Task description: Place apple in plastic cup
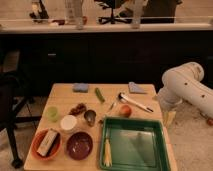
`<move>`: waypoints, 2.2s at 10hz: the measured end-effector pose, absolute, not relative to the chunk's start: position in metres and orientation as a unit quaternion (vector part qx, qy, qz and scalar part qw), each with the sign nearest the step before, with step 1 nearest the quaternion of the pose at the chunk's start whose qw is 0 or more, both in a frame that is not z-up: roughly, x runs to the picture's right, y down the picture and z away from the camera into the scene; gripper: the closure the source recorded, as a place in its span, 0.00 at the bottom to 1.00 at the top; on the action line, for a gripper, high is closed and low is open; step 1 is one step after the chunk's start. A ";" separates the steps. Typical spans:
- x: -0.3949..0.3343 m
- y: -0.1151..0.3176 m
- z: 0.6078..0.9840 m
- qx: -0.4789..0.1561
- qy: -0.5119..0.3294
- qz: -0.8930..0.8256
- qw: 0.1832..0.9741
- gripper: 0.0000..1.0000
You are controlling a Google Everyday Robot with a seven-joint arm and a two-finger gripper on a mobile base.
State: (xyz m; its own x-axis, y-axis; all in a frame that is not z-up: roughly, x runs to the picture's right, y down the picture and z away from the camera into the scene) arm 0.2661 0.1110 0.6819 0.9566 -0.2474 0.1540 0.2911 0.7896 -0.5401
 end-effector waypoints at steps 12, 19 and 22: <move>0.214 0.107 0.695 -0.234 -0.154 -0.489 0.826 0.20; 0.181 0.085 0.754 -0.234 -0.184 -0.557 0.776 0.20; 0.174 0.086 0.770 -0.225 -0.212 -0.584 0.750 0.20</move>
State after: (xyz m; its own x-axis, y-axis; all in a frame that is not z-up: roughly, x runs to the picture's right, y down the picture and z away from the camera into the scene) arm 0.1740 0.0858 0.7696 0.2279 -0.7813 0.5810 0.9722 0.2160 -0.0908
